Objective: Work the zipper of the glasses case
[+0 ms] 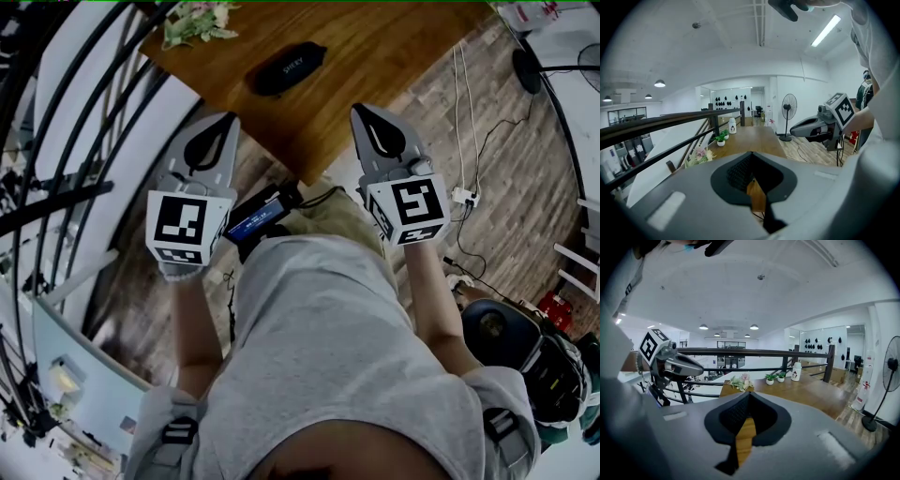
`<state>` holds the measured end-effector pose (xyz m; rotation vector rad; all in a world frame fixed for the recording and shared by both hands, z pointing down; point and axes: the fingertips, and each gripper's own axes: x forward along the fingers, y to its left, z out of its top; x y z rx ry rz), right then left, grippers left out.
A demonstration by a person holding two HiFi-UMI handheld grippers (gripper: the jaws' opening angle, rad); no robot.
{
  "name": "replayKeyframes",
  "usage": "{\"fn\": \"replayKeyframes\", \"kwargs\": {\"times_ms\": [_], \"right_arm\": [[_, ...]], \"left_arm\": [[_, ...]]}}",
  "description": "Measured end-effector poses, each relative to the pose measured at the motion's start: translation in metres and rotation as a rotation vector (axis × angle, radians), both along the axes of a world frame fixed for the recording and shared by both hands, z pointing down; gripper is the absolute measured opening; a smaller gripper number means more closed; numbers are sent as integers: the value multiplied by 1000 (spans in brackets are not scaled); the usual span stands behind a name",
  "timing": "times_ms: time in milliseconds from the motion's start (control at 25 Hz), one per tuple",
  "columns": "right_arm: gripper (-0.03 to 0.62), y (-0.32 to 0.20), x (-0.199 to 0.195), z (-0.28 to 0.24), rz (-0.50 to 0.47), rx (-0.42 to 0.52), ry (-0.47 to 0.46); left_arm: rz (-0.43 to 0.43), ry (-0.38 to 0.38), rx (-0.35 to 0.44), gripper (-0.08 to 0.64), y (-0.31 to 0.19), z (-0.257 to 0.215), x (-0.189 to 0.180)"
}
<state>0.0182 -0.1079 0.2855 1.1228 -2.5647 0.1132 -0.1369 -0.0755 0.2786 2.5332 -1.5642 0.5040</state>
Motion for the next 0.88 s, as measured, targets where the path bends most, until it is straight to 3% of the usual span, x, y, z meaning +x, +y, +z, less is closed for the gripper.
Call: {"fn": "replayKeyframes", "kwargs": {"times_ms": [880], "right_arm": [[0, 1, 2, 4, -6, -10, 10]], "left_arm": [[-8, 1, -3, 15, 1, 3, 1]]}}
